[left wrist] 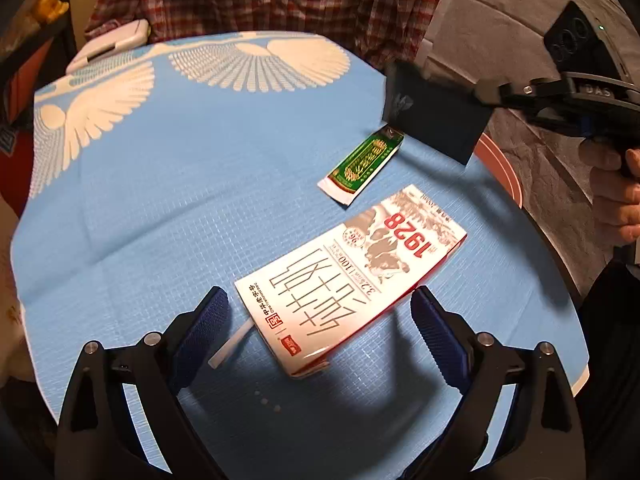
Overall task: Collect trash
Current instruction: 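Grasp the white milk carton with the left tool while the right tool lifts the black pouch, then carry the carton and pouch over the pink bucket and open both tools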
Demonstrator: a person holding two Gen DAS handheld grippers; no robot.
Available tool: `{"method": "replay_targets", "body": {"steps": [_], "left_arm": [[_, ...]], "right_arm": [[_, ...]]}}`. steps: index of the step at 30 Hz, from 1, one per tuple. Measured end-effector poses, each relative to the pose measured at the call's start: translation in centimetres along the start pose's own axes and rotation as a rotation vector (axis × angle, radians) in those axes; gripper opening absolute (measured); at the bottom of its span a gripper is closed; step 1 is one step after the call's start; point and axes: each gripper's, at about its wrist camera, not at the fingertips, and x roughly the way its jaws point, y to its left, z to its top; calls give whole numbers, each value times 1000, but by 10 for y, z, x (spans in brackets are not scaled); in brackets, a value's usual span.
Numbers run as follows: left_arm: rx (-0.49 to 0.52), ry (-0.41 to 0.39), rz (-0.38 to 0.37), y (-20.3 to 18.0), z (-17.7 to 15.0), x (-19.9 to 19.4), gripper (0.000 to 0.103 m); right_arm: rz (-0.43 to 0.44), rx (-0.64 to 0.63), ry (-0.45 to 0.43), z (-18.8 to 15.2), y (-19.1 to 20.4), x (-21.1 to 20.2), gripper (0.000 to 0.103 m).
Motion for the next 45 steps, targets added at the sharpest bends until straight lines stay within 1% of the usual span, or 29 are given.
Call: {"method": "replay_targets", "body": {"steps": [6, 10, 15, 16, 17, 19, 22, 25, 28, 36, 38, 45], "left_arm": [[35, 3, 8, -10, 1, 7, 90], [52, -2, 43, -16, 9, 13, 90], [67, -15, 69, -18, 12, 15, 89], [74, -24, 77, -19, 13, 13, 88], [74, -27, 78, -19, 13, 12, 84], [64, -28, 74, -17, 16, 10, 69], [66, -33, 77, -18, 16, 6, 62], [88, -36, 84, -21, 15, 4, 59], [100, -47, 96, -24, 16, 0, 56], [90, -120, 124, -27, 23, -25, 53], [88, -135, 128, -28, 24, -30, 53], [38, -185, 186, -38, 33, -47, 53]], "right_arm": [[-32, 1, 14, -4, -14, -11, 1], [-47, -3, 24, -8, -18, -14, 1], [-62, -14, 30, -12, -20, -16, 1], [-64, -15, 31, -11, -20, -16, 1], [-67, -16, 32, -12, -20, -17, 1], [-69, -14, 31, -12, -21, -18, 1], [-71, -15, 28, -14, -21, -19, 1], [-75, -18, 27, -13, -20, -20, 1], [-82, -31, 21, -14, -17, -21, 1], [-96, -66, -25, -12, -9, -36, 1], [-110, -83, -41, -13, -7, -42, 0], [-179, -144, -125, -14, 4, -65, 0]]}}
